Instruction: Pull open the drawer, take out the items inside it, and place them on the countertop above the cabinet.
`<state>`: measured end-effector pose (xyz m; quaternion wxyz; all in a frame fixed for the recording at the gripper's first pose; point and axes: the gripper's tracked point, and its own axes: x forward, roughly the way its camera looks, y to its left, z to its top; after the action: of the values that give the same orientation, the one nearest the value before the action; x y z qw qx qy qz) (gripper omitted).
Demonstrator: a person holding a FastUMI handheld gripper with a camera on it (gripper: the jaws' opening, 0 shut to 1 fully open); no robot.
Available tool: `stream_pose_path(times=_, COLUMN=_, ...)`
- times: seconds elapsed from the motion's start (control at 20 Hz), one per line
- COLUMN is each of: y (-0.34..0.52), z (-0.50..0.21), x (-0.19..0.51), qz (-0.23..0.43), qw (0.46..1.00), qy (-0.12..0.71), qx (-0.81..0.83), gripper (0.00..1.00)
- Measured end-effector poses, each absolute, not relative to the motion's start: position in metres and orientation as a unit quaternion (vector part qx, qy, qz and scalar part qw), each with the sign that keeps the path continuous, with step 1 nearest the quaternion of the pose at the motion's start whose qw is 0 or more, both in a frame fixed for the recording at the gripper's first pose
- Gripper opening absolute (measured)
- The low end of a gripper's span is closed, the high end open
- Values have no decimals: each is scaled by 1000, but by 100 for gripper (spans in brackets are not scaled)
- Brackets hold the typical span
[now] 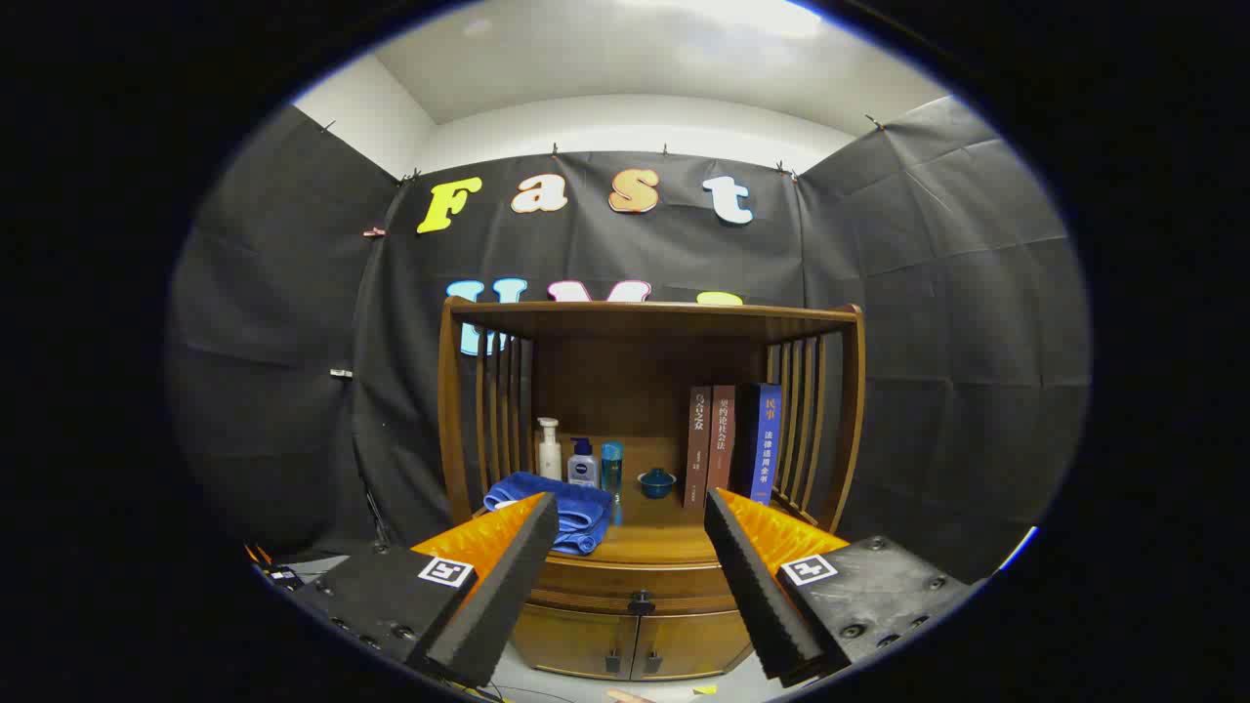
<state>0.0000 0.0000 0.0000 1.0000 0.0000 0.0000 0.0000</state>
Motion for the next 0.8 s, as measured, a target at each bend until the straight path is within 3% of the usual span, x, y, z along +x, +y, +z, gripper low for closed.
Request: stream_pose_path(times=0.8, y=3, z=3, x=0, qz=3, qw=1000, qy=-5, qx=-1, gripper=98)
